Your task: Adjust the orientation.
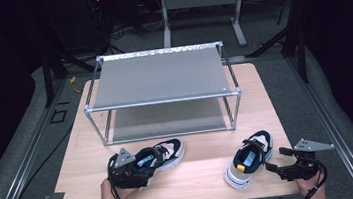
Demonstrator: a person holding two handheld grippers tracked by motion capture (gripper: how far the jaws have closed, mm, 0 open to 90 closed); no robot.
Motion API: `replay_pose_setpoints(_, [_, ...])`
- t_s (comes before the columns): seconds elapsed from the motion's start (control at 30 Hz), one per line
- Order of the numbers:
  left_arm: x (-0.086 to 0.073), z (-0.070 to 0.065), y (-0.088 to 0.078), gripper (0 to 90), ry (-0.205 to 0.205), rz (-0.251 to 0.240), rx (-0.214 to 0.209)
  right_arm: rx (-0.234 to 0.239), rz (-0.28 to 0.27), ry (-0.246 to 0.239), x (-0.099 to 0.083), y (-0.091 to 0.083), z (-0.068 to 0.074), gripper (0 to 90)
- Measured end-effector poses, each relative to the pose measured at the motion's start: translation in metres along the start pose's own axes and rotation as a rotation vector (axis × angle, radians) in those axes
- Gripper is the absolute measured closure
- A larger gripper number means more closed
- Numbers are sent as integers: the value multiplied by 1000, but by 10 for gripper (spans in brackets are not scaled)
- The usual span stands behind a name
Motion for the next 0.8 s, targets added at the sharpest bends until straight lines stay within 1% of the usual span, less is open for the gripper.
replay_pose_setpoints(0.03, [0,0,0,197,3,-1,1,-3,0,-1,0,0,0,32])
replay_pose_setpoints(0.07, [0,0,0,197,0,-3,1,-3,0,-1,0,0,0,32])
replay_pose_setpoints(0.1, [0,0,-1,205,8,-4,5,-2,0,-1,0,0,0,32])
replay_pose_setpoints(0.23, [0,-1,-3,233,16,-15,22,1,1,2,0,0,0,33])
replay_pose_setpoints(0.33, [1,-3,-4,235,18,-21,30,-1,2,1,0,0,-1,33])
replay_pose_setpoints(0.4, [2,-4,-7,236,28,-26,41,0,2,2,0,0,0,33])
replay_pose_setpoints(0.53, [3,-4,-14,238,0,-54,55,-3,1,4,0,0,-1,33])
replay_pose_setpoints(0.63, [4,-5,-18,245,-15,-62,65,-3,-1,5,0,0,-1,33])
replay_pose_setpoints(0.77, [4,-6,-18,254,-8,-34,58,3,8,5,0,0,-1,33])
replay_pose_setpoints(0.8, [2,-6,-17,252,-6,-14,56,1,2,5,0,0,-1,33])
Point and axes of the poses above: each handheld gripper's, and its own axes: y roughly forward along the jaws, x roughly out of its top, z roughly to its left, the point moved 8 cm from there along y, roughly forward along the jaws, and after that the axes turned 5 degrees about x, right-handed, at the moved point
